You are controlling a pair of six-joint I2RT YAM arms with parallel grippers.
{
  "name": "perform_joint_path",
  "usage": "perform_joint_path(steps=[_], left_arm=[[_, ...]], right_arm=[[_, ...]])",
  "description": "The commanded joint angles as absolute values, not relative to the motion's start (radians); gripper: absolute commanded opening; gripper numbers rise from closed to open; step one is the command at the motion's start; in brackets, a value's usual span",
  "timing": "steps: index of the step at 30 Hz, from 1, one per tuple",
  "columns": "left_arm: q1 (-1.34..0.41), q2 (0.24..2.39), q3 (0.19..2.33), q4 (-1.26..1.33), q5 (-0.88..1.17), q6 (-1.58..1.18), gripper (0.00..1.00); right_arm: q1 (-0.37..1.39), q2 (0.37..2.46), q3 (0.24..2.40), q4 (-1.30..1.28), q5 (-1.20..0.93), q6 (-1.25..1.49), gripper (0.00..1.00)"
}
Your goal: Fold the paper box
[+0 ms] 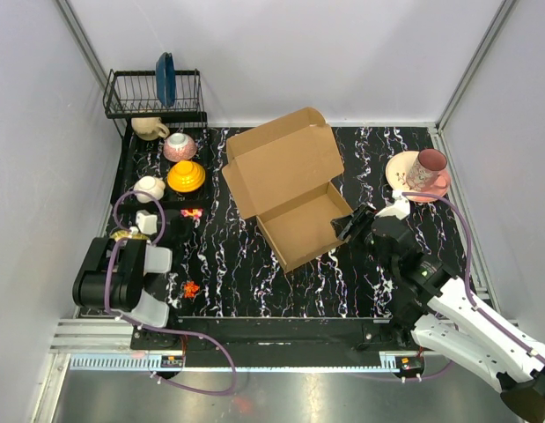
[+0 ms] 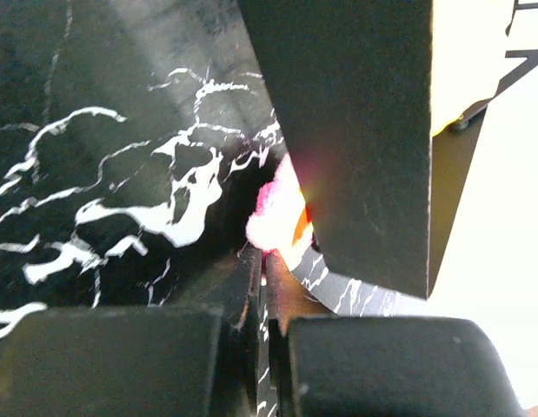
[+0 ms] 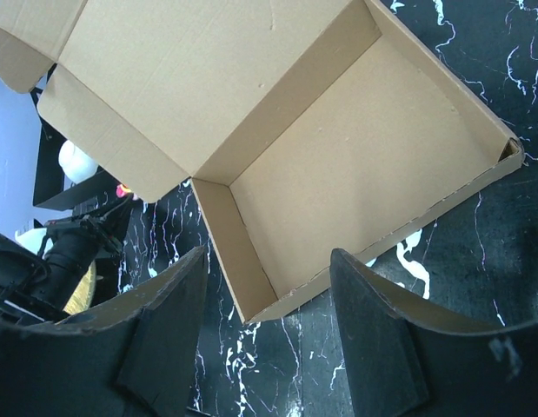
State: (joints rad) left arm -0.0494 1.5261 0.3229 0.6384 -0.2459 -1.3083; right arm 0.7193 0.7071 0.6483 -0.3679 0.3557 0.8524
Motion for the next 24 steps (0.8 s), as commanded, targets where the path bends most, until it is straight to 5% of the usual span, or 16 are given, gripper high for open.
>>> perform_joint_path(steps=[1, 10, 20, 24], left_arm=[[-0.063, 1.343, 0.224, 0.649, -0.218, -1.295, 0.00], [-0.095, 0.630, 0.262, 0.122, -0.197, -1.180, 0.00], [-0.440, 0.561, 0.423, 0.077, -0.187, -1.132, 0.00], [-0.671, 0.784, 0.598, 0.100, -0.146, -1.066, 0.00]], right_arm=[[0.726, 0.699, 0.667, -0.333, 0.385, 0.838, 0.64], [0.724, 0.716, 0.687, -0.301, 0.357, 0.818, 0.63], [0.726, 0.684, 0.755, -0.347, 0.385, 0.759, 0.63], [0.726, 0.658, 0.787, -0.382, 0.457, 0.694, 0.63]])
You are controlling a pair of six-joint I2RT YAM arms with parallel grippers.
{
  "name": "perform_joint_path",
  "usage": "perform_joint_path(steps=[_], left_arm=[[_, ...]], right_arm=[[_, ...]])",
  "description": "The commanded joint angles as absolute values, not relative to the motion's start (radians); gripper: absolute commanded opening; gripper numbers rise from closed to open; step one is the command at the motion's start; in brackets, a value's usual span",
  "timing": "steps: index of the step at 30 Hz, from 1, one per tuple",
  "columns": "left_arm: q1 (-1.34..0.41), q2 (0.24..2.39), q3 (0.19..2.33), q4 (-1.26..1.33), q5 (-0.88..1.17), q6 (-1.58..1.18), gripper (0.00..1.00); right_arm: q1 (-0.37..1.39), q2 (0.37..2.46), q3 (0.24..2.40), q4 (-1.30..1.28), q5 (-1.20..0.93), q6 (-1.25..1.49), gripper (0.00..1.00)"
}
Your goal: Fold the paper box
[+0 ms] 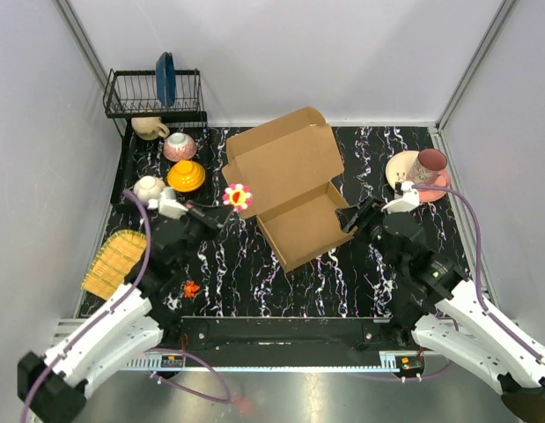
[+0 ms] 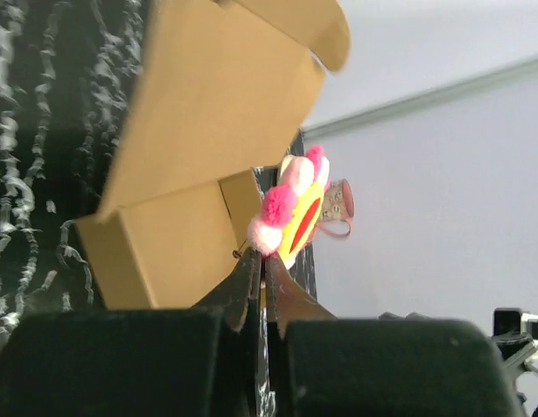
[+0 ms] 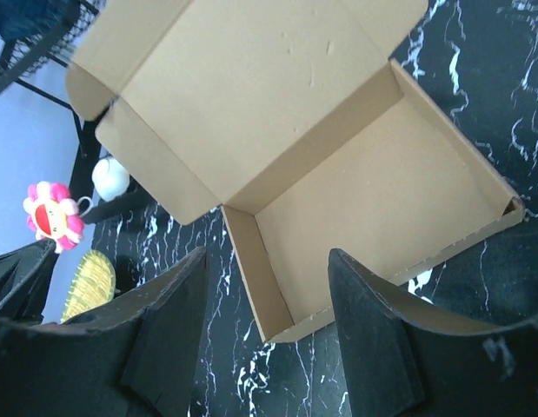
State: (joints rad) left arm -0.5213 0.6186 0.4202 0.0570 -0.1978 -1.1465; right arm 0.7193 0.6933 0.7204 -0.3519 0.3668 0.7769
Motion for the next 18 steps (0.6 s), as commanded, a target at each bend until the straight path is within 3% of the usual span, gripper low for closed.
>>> perform_joint_path(steps=[1, 6, 12, 18], left_arm=[[-0.716, 0.843, 0.632, 0.113, -0.137, -1.045, 0.00], [-0.903, 1.237, 0.860, 0.080, -0.117, -0.968, 0.00], [-0.910, 1.543, 1.004, 0.022, -0.064, -0.942, 0.00], [-0.833, 1.707, 1.097, 0.032, -0.012, -0.931, 0.01]], right_arm=[[0.724, 0.652, 0.807, -0.388, 0.474, 0.678, 0.63], [0.724, 0.646, 0.893, -0.457, 0.569, 0.575, 0.63], [0.724, 0.643, 0.927, -0.520, 0.611, 0.563, 0.63], [0.724, 0.637, 0.917, -0.520, 0.609, 0.560, 0.63]])
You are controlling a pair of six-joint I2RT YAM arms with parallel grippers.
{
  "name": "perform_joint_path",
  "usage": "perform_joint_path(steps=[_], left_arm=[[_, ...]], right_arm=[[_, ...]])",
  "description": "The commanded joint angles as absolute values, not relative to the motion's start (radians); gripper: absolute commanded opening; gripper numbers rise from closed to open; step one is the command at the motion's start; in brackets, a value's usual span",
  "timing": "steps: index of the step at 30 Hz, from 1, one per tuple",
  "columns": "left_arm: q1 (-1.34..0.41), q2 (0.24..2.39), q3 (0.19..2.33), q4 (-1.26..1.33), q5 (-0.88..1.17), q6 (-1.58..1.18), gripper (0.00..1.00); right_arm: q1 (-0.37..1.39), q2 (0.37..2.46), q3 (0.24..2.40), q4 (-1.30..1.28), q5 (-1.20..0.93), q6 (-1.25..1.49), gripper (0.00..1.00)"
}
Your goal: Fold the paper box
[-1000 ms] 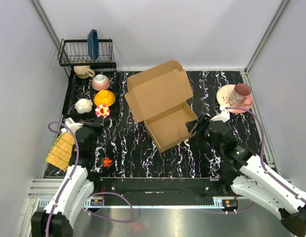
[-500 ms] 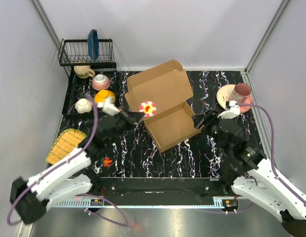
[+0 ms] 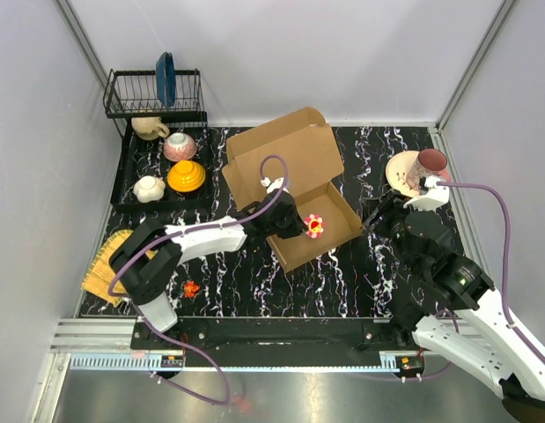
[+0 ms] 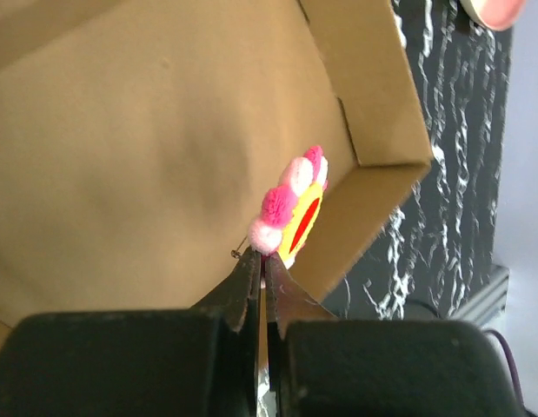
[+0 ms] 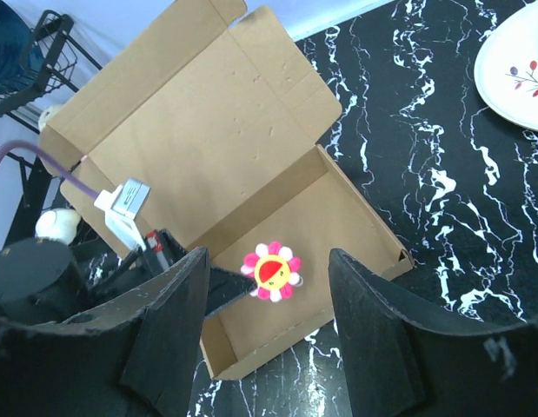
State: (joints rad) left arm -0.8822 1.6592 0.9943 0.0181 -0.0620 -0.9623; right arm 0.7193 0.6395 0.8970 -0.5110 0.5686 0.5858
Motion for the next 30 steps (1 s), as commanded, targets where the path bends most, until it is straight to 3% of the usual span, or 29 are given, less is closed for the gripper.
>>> perform_joint_path(steps=[1, 5, 6, 7, 10, 12, 19, 23, 30], left_arm=[[-0.825, 1.723, 1.109, 0.032, -0.006, -0.931, 0.02], [-0.805, 1.772, 1.179, 0.006, -0.012, -0.902, 0.09], [-0.802, 1.781, 1.192, -0.020, -0.008, -0.899, 0.14], [-0.799, 1.787, 1.201, -0.024, -0.005, -0.894, 0.28], [-0.796, 1.786, 1.215, -0.051, -0.012, -0.882, 0.48], [-0.795, 1.775, 1.215, -0.064, -0.018, -0.870, 0.53], [-0.796, 1.688, 1.180, -0.103, -0.043, -0.824, 0.58], [-0.830, 1.444, 1.073, -0.115, -0.104, -0.763, 0.59], [-1.029, 1.067, 0.767, -0.170, -0.522, -0.889, 0.60]], right_arm=[[0.723, 0.638, 0.916, -0.520, 0.607, 0.561, 0.64], [0.723, 0.638, 0.904, -0.522, 0.600, 0.566, 0.64], [0.724, 0.637, 0.897, -0.520, 0.600, 0.568, 0.64], [0.723, 0.635, 0.893, -0.520, 0.597, 0.568, 0.64], [0.724, 0.623, 0.877, -0.520, 0.601, 0.571, 0.64], [0.723, 0.618, 0.873, -0.520, 0.607, 0.571, 0.65], [0.723, 0.652, 0.877, -0.514, 0.618, 0.558, 0.66], [0.723, 0.730, 0.877, -0.499, 0.664, 0.522, 0.68], [0.666, 1.023, 0.879, -0.368, 0.658, 0.448, 0.76]])
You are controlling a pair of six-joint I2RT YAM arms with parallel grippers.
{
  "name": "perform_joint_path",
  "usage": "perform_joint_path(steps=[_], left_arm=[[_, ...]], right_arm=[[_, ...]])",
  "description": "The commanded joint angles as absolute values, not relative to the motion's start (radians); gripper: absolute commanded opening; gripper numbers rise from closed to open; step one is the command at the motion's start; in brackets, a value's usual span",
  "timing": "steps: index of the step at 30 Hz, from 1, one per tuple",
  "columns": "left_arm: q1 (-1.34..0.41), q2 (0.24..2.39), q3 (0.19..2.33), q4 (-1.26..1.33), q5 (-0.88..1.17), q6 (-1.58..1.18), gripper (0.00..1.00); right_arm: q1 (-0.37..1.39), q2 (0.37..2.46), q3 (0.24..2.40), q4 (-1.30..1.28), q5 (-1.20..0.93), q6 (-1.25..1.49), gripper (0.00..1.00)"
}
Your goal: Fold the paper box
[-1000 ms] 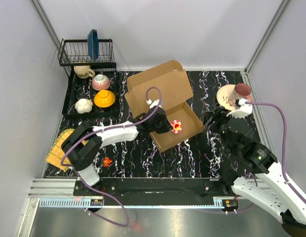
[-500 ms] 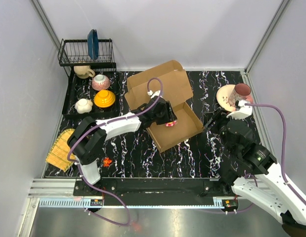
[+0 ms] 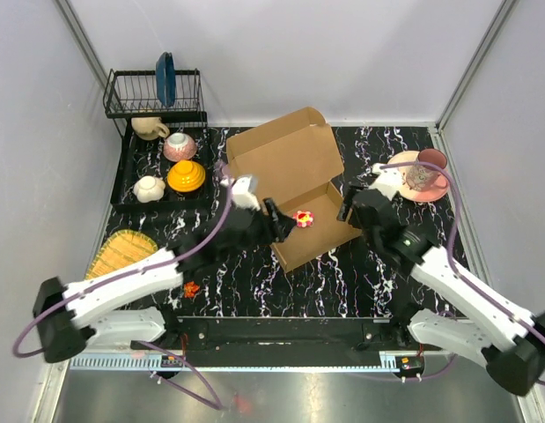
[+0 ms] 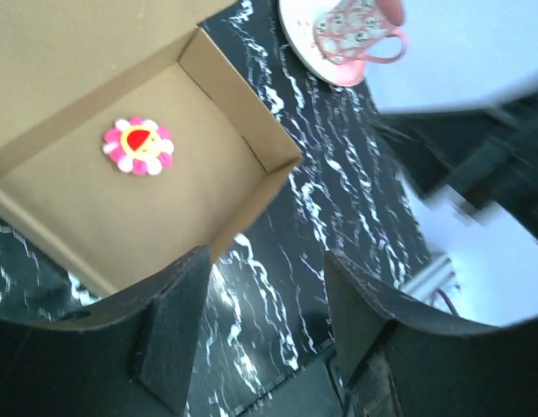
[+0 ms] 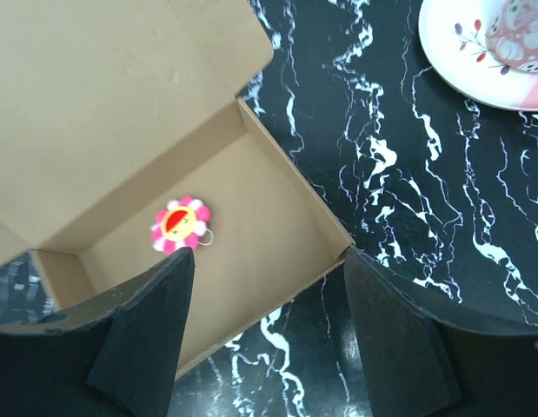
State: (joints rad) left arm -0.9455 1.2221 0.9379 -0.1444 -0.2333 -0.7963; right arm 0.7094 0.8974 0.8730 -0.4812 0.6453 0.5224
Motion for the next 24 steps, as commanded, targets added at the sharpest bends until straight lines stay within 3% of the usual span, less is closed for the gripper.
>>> perform_joint_path(steps=[1, 5, 13, 18, 24], left_arm=[[-1.051, 0.996, 0.715, -0.172, -0.560, -0.938, 0.60], [-1.057, 0.862, 0.449, -0.163, -0.667, -1.178, 0.60], [-1.042, 0.766, 0.278, -0.117, -0.770, -1.273, 0.63], [-0.939, 0.787, 0.229, -0.015, -0.645, -1.252, 0.64], [-0.790, 0.980, 0.215, 0.201, -0.405, -1.213, 0.63]], right_arm=[[0.648, 1.055, 0.879, -0.344, 0.593, 0.419, 0.77], [0.586, 1.201, 0.926, -0.279, 0.542, 0.301, 0.80], [0.514, 1.374, 0.954, -0.138, 0.488, 0.161, 0.79], [0.465, 1.471, 0.946, -0.098, 0.423, 0.196, 0.79], [0.457, 1.549, 0.919, -0.113, 0.400, 0.259, 0.78]])
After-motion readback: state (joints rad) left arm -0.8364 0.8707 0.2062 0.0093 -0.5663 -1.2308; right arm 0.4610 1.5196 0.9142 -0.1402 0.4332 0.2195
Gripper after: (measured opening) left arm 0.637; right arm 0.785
